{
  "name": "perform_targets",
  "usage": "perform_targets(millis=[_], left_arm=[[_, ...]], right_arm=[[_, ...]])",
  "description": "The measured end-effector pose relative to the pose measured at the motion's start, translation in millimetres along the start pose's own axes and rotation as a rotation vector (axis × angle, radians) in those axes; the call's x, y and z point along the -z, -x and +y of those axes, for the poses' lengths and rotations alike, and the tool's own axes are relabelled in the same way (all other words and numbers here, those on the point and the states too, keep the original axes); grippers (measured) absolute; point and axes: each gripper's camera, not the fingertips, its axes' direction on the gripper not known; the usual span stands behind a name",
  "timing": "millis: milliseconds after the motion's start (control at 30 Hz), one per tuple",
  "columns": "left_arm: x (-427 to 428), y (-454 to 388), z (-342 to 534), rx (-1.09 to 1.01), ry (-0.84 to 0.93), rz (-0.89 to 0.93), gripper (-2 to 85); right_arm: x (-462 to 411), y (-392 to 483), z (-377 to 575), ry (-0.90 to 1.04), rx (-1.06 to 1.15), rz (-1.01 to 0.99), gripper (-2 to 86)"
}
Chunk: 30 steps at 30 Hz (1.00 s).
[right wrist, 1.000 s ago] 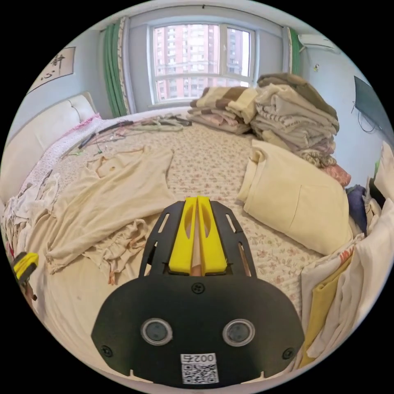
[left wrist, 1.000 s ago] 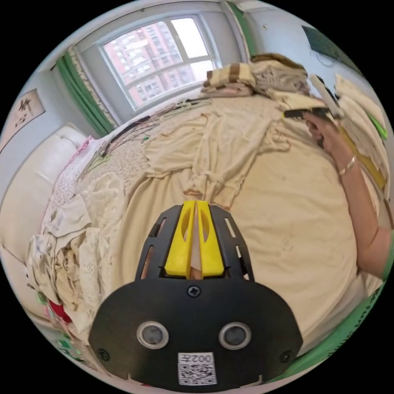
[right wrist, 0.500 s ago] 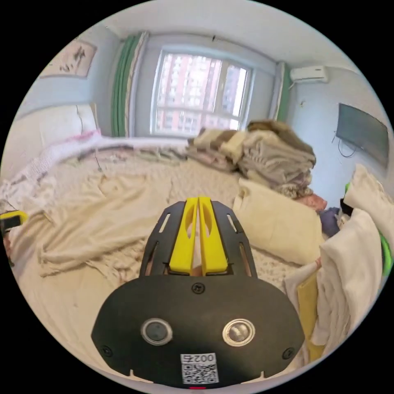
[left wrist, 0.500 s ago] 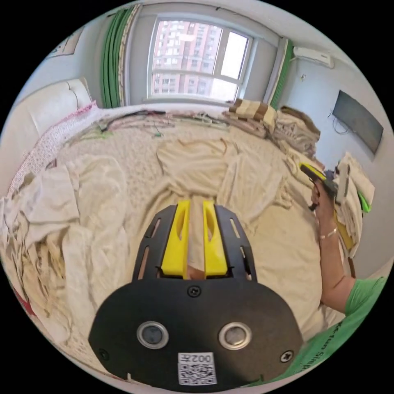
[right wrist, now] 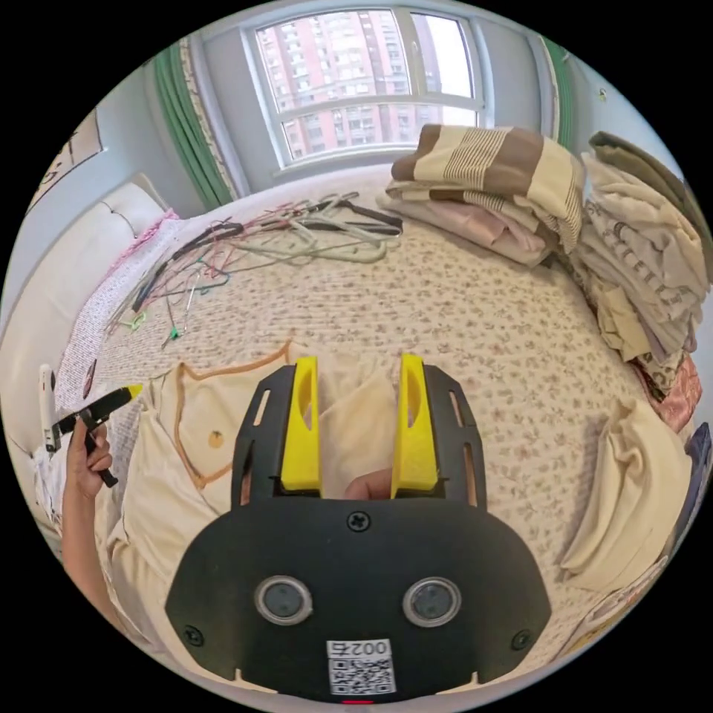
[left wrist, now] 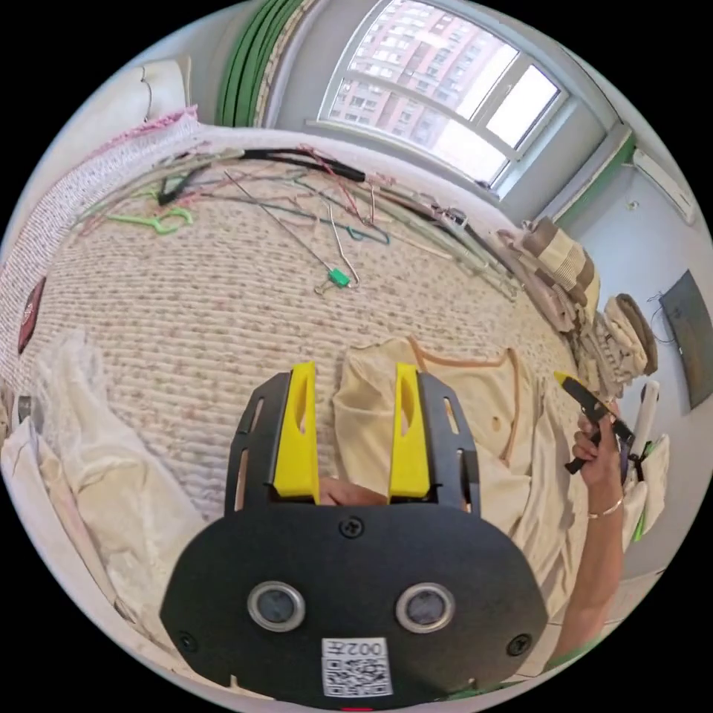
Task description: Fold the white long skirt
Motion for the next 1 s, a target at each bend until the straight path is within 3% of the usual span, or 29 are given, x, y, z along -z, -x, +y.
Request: perform_targets(millis=[67, 167, 233, 333, 600, 767, 1000], left_arm=[[-26.2, -12.9, 2.5, -0.044, 0.022, -0.158, 11.2], [-24.3, -22.0, 7.0, -0.080, -0.018, -0.185, 9.7], [-15.0, -28.6, 7.3, -0.128, -0.027, -0.179, 0.5], [25.2, -38.6, 5.8, -0.163, -0.122, -0.217, -0.6], [193.4, -45.9, 21.7, -0.161, -0.380, -0.063, -1.0], [277.9, -37.7, 123.0, -0.238, -0.470, 0.081, -1.0], [314.9, -55.3, 344.5, -0.456, -0.576, 0.036, -0.9]], right_arm=[[-28.0, 4.4, 2.2, 0.103, 0.032, 0.014, 14.1], [-20.8, 6.0, 3.5, 0.098, 0.098, -0.046, 5.8], [-9.3, 2.0, -0.4, 0.113, 0.095, -0.071, 1.7], [40.7, -6.5, -7.9, -0.004, 0.049, -0.087, 0.2], [229.0, -7.5, 15.7, -0.291, 0.088, -0.163, -0.4], [320.2, -34.3, 116.0, -0.358, 0.134, -0.276, -0.1], [380.3, -54.3, 341.3, -0.404, 0.257, -0.279, 1.4]])
